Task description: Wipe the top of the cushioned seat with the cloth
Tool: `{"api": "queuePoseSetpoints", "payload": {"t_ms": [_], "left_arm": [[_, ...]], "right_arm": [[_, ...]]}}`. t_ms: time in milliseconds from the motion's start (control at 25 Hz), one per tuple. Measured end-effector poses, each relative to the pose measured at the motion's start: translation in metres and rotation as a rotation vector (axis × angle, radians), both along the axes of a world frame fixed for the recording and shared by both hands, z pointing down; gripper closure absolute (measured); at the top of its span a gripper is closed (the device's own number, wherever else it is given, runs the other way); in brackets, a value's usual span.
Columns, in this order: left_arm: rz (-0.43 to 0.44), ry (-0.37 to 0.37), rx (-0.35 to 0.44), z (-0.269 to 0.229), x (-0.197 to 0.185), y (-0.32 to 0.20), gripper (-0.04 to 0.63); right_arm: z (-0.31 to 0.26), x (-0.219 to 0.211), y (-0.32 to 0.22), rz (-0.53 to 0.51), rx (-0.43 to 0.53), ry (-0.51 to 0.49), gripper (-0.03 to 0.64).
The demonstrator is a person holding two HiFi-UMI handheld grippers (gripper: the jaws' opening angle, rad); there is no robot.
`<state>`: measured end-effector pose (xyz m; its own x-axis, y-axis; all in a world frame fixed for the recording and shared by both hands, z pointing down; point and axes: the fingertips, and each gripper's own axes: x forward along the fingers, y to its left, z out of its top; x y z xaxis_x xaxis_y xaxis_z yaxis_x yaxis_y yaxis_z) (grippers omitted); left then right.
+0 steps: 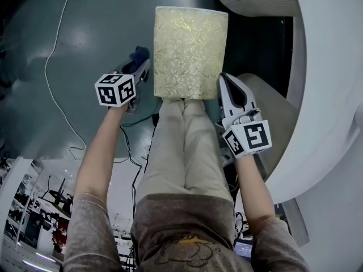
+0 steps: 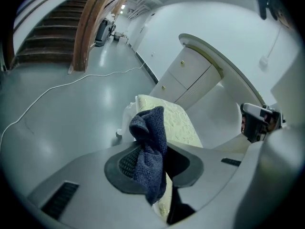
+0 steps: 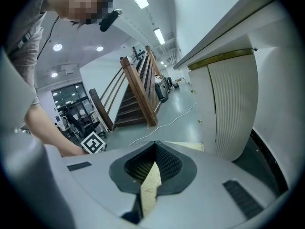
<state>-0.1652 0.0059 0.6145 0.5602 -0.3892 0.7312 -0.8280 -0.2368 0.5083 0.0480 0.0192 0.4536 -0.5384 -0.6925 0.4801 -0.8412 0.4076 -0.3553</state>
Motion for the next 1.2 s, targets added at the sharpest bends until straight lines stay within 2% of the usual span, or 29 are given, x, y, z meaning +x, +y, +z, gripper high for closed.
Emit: {"api": "queuePoseSetpoints", "payload": {"t_ms": [280,680,1200], "left_arm": [[0.008,0.0,-0.027,0.016,0.014,0.006,0.5],[0.028,0.063,-0.051,0.017,0.048,0.008,0.5],[0.107,0.123,-0.059,0.011,0.109,0.007,0.5]], "right_arm": [[0.002,0.009,0.001,0.015,0.0,0.006,0.617],[0.001,0.015,0.004,0.039,0.001,0.001,0.618],[-0.002,0.03,0.009,0.084,0.001,0.005,0.617]]}}
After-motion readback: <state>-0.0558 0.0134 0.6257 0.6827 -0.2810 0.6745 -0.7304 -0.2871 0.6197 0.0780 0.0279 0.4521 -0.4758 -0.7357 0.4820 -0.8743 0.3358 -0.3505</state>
